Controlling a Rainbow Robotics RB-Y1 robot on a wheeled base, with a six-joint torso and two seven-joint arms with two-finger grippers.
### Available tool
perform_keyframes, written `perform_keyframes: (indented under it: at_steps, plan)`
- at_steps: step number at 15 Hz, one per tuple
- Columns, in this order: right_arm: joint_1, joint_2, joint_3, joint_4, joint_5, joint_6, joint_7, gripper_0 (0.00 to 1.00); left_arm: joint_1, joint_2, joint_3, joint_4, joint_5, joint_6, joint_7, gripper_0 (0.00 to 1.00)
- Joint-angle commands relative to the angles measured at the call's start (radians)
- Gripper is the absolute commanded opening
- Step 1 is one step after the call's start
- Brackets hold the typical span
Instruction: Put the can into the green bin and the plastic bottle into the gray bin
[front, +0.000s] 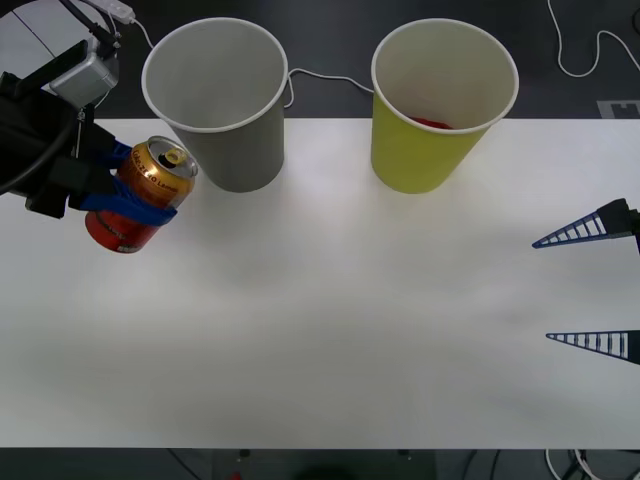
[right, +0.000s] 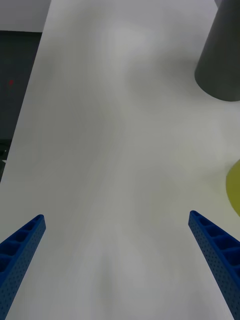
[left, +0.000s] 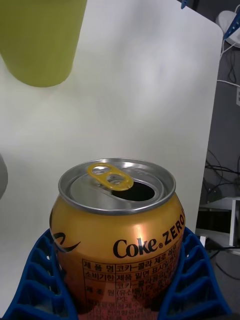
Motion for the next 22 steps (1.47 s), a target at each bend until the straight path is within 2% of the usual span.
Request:
perform_keyframes:
  at_steps: [1, 4, 7, 10, 15, 18, 22]
  plan:
    - [0.000, 0.000, 0.000, 0.000, 0.000, 0.000, 0.000, 1.00, -0.165, 0.023, -0.105, -0.002, 0.010, -0.010, 0.105, 0.00]
    - [0.000, 0.000, 0.000, 0.000, 0.000, 0.000, 0.000, 1.00, -0.391, 0.019, -0.266, 0.009, 0.012, -0.007, 0.242, 0.01]
    - [0.000, 0.000, 0.000, 0.000, 0.000, 0.000, 0.000, 1.00, -0.610, -0.042, -0.423, 0.078, 0.001, -0.001, 0.332, 0.01]
    - [0.000, 0.000, 0.000, 0.000, 0.000, 0.000, 0.000, 1.00, -0.803, -0.139, -0.567, 0.245, -0.003, 0.011, 0.338, 0.01]
    - [0.000, 0.000, 0.000, 0.000, 0.000, 0.000, 0.000, 1.00, -1.066, -0.309, -0.803, 0.526, 0.013, 0.113, 0.337, 0.01]
    - [0.000, 0.000, 0.000, 0.000, 0.000, 0.000, 0.000, 1.00, -1.176, -0.444, -0.886, 0.730, 0.020, 0.174, 0.337, 0.02]
    - [0.000, 0.000, 0.000, 0.000, 0.000, 0.000, 0.000, 1.00, -1.328, -0.636, -1.042, 1.039, 0.052, 0.312, 0.335, 0.01]
